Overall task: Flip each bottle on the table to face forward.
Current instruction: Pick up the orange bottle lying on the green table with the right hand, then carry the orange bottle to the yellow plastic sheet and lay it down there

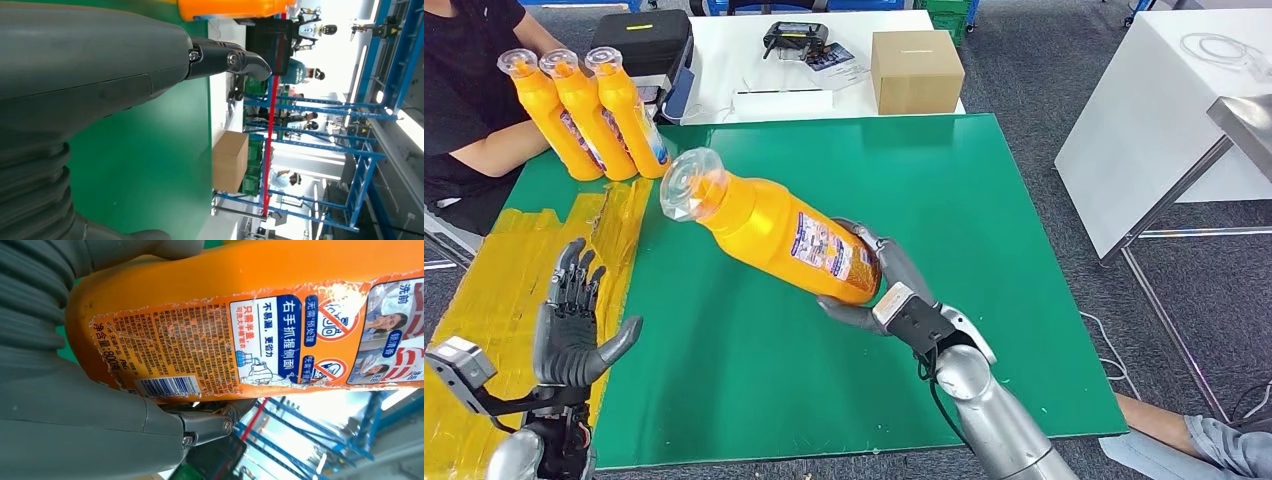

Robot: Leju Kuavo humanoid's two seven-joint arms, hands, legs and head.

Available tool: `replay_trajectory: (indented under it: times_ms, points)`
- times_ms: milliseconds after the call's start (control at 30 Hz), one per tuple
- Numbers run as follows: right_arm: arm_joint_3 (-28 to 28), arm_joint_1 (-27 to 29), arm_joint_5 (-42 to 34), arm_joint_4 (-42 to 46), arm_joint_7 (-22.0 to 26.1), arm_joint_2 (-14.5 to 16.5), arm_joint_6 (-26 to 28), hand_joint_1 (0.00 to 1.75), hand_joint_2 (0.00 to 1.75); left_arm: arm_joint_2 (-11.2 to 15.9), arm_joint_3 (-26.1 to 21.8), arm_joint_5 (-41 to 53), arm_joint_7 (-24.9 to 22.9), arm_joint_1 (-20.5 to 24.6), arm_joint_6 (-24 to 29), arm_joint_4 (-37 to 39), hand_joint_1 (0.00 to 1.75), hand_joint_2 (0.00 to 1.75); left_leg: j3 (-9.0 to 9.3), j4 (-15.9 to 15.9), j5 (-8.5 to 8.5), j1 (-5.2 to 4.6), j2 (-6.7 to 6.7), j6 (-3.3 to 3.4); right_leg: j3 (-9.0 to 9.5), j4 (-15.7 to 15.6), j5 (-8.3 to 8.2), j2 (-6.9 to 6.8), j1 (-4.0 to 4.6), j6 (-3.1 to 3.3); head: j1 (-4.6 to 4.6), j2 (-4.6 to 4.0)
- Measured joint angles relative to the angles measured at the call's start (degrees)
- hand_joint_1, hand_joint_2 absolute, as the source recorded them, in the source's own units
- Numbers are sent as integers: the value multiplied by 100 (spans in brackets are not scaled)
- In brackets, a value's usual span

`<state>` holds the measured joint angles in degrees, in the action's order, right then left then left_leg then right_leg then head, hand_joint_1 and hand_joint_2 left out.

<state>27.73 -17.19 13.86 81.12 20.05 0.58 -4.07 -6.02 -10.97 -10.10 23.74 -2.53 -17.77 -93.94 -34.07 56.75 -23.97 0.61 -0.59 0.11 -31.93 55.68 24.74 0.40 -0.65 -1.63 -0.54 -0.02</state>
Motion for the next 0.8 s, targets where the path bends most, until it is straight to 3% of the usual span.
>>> replay_trajectory:
  times_ms: [333,800]
  points:
    - [535,318,535,-341,-86,317,8,175,175,-204,346,175,122,-241,-11,-171,0,175,2,0,2,2,0,-1,0,1,0,0,1,1,-1,0]
    - [636,313,564,-522,-119,504,11,175,175,-306,679,55,69,-415,-232,-241,0,175,2,0,2,1,0,0,1,0,0,0,1,1,-1,0]
